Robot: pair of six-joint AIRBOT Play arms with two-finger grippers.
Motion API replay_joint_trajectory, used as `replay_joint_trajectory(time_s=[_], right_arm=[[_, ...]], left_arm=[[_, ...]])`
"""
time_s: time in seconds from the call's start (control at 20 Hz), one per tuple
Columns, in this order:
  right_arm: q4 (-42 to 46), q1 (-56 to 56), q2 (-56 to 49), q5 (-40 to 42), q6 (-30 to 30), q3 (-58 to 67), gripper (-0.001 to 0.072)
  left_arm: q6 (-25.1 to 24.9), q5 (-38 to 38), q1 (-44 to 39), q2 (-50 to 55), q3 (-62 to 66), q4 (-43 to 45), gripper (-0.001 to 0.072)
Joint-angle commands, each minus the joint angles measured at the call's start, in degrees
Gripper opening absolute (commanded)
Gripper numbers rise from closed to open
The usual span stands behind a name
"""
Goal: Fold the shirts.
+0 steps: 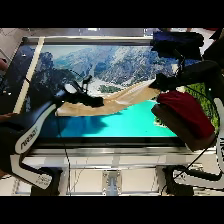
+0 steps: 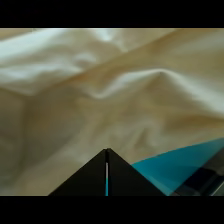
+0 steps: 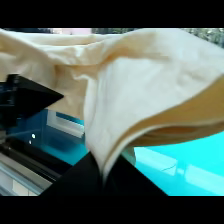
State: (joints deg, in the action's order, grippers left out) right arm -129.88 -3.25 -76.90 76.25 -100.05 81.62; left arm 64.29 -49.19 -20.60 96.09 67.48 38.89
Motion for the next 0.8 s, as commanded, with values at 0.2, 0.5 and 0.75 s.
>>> replay_joint_trajectory(time_s=[0.2,0.5,0.75], right_arm=[[0.15,6.51,2.32,7.78,0.35,12.39,0.0011],[1.11,18.23,-0.28,-3.61,0.57,12.96,0.0010],[1.09,33.75,-9.53,-24.59,0.55,12.96,0.0010]], left_arm=[[-0.68,7.56,-9.01,2.08,1.95,-11.08,0.0014],[-0.68,-4.57,11.82,-17.11,2.21,-3.87,0.0013],[-0.68,-12.33,34.34,-35.78,2.21,3.89,0.0013]])
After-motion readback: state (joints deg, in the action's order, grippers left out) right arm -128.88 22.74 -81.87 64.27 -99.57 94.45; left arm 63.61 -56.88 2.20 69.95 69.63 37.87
